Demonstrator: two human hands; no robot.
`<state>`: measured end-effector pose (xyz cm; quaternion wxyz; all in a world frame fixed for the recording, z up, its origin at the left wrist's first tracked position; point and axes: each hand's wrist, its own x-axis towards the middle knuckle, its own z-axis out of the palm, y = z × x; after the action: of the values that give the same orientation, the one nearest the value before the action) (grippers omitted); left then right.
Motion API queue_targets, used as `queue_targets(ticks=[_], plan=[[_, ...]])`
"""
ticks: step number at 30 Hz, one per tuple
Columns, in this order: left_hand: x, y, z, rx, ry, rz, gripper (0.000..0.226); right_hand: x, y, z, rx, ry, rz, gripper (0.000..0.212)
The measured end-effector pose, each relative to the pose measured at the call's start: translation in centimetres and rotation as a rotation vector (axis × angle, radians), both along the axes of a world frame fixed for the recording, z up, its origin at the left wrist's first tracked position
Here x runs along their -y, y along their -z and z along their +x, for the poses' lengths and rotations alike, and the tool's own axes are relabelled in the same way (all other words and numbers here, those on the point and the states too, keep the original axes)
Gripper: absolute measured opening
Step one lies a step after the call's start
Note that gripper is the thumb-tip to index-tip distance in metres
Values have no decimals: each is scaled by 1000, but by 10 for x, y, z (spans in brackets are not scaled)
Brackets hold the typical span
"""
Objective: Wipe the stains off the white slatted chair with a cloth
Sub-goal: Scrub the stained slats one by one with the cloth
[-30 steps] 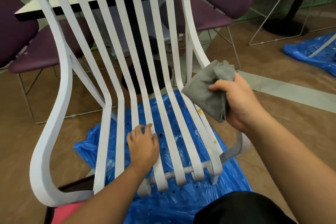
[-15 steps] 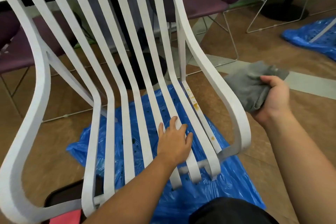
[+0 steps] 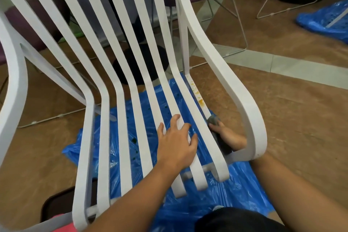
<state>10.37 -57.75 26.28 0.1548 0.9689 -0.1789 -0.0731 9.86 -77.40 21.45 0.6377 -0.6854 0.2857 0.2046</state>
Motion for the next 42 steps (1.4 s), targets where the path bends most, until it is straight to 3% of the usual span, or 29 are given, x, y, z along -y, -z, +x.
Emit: queue_targets(ticks=[2,3,6,9,13,18,27,32,34,38,42], plan=[[1,0,-1,2,-1,0,44,16,21,-1,-53,9,84,76],[1,0,-1,-1,-2,-4,44,25,32,-2,-42,43,119,74],[1,0,-1,-7,-2,-14,43,29,18,-16,-4,-66,23,42],[1,-1,0,-4,4,-13,42,31,22,-16,2,-353,-111,41],[1,0,-1,-6,9,14,41,27,23,3,5,-418,-437,16],[2,-2,-1,-27,18,29,39,21,28,62,-8,-453,-548,34],[0,-1,-1,-42,-19,-37,41,9,34,186,78,-353,-567,42],[1,-6,35,69,-57,-95,36,4,36,216,113,-272,-573,44],[1,-3,56,126,-68,-24,43,5,45,218,119,-239,-568,45],[4,8,76,-73,-142,0,67,7,54,210,100,-250,-599,45],[4,11,76,-35,-109,35,72,9,61,214,43,-298,-609,47]])
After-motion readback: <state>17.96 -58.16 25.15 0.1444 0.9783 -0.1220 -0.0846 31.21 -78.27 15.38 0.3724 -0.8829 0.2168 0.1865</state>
